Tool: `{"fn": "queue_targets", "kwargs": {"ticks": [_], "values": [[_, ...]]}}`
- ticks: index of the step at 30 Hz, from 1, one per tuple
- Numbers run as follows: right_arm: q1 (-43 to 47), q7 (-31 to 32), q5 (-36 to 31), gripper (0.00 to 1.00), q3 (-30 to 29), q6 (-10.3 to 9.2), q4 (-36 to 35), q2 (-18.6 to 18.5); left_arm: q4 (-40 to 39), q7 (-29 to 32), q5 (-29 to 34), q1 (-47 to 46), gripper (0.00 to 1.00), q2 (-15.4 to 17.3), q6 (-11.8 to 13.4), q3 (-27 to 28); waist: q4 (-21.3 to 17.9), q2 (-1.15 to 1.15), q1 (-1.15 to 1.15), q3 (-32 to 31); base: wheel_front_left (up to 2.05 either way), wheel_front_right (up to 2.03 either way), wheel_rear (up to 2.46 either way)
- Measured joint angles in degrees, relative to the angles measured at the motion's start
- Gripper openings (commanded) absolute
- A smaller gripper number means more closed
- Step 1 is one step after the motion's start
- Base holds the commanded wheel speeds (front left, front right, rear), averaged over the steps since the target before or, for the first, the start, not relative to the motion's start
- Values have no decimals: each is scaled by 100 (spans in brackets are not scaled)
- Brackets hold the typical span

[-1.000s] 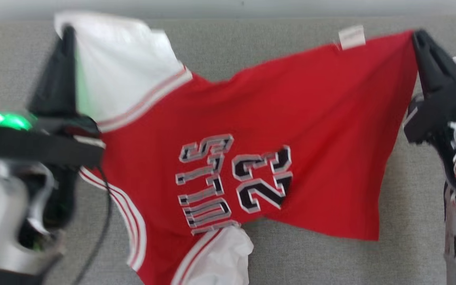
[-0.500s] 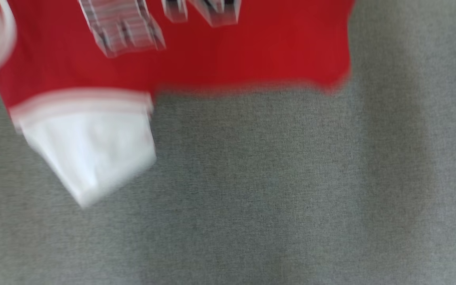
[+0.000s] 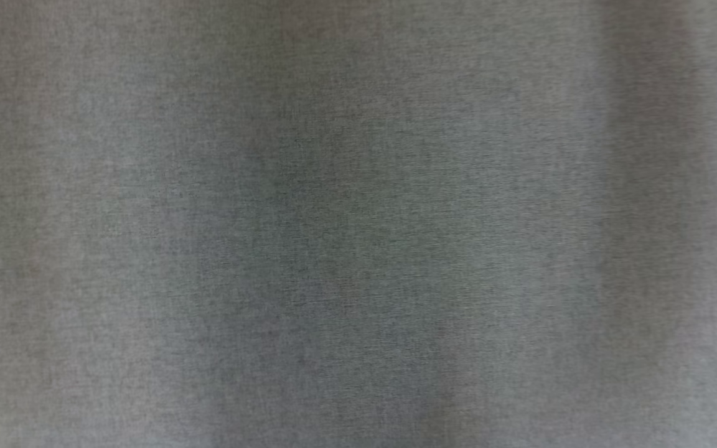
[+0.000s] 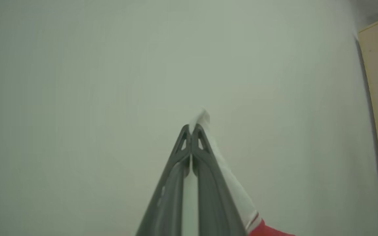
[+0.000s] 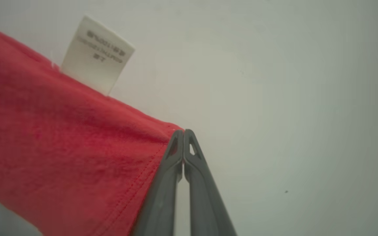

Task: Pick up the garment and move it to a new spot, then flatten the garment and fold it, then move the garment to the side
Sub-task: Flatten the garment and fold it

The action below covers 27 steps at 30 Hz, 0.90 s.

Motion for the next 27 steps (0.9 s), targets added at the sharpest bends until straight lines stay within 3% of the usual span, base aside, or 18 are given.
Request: {"fn": "queue_targets", "kwargs": {"ticks": [3,7,12,20,27], "values": [[467,-47,37,0,336,0,236,-113,-221,1,0,964,0,36,-30,-445,73,0,0,60,0,0,0],[1112,-187,310,0,661,0,375,-177,-520,1,-198,2292,0,9,-34,-590,115,0,0,40,0,0,0],[2007,-215,581,0,791,0,155,-368,-967,0,-505,3958,0,-285,-34,-708,135,0,-1,-221,0,0,0],[4044,381,1151,0,788,0,-1362,-671,-1069,1,-1118,6010,0,-155,-35,-1412,195,-1,-2,-1004,0,0,0],[5733,1546,1593,0,483,0,-2798,-848,-1216,160,-2431,7037,0,189,-34,-1976,225,-1,-3,-1715,0,0,0]]}}
